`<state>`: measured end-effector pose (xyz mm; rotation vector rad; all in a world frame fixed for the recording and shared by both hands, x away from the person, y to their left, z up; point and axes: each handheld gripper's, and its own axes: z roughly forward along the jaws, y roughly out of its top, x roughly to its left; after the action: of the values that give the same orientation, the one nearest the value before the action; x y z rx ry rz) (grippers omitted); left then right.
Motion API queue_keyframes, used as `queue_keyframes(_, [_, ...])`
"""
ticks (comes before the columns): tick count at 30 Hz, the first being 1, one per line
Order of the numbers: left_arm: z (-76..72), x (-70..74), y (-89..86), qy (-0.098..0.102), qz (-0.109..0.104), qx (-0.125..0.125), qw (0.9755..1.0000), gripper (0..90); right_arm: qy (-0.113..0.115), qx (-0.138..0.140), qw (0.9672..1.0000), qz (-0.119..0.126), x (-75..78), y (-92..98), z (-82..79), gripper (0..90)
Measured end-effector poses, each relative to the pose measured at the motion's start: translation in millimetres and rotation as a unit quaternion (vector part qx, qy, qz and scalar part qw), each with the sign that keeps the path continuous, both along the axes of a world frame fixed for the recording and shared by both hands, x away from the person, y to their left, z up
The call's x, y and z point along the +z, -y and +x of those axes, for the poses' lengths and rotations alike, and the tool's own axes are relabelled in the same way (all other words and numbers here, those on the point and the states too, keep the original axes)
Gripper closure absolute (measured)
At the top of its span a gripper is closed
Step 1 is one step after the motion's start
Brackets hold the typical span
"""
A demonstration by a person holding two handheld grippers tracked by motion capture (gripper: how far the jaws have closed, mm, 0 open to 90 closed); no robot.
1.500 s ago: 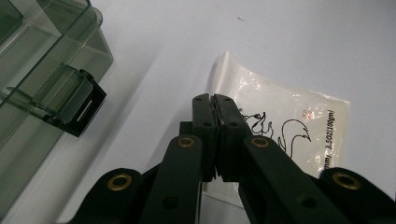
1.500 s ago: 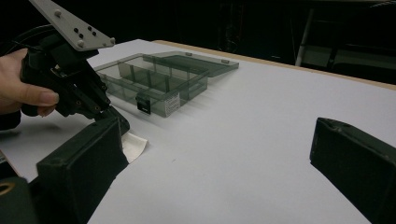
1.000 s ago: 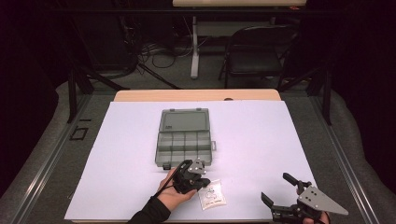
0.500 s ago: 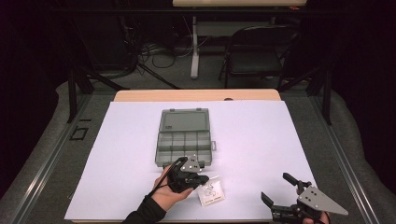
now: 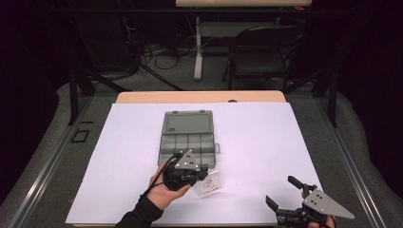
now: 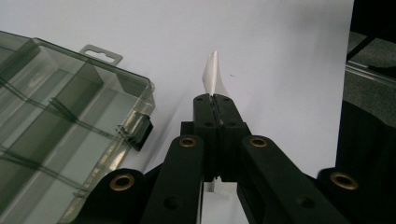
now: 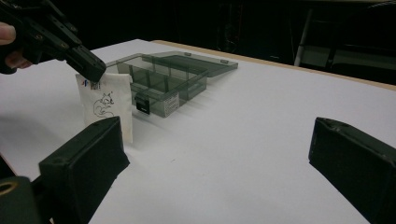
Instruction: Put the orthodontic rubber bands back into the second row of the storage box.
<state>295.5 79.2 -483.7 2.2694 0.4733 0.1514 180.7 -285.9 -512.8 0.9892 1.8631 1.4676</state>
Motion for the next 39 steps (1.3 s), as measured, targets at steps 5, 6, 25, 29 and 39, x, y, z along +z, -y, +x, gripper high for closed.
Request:
queue_keyframes(5, [3.3, 9.9, -9.0, 0.008, -0.008, 0.011, 0.9999, 89.7, 0.003, -0.002, 1.0000, 0.002, -0.3, -0.5, 0.1, 3.0])
queue_keyframes(6, [3.3, 9.9, -9.0, 0.008, -0.008, 0.011, 0.9999, 89.8, 0.003, -0.002, 1.0000, 0.002, -0.3, -0.5, 0.1, 3.0])
queue_keyframes(25, [14.9, 30.3, -35.1, 0.025, -0.016, 0.042, 0.9987, 89.8, 0.002, -0.003, 1.0000, 0.002, -0.2, -0.6, 0.1, 3.1])
queue_keyframes(29, [18.3, 33.7, -39.0, 0.028, -0.014, 0.047, 0.9984, 89.7, -0.001, -0.003, 1.0000, -0.001, 0.1, -0.2, -0.3, 3.1])
queue_keyframes(39, [31.1, 46.4, -53.5, 0.035, -0.009, 0.063, 0.9974, 89.7, 0.002, -0.004, 1.0000, 0.000, -0.2, -0.7, 0.3, 3.1])
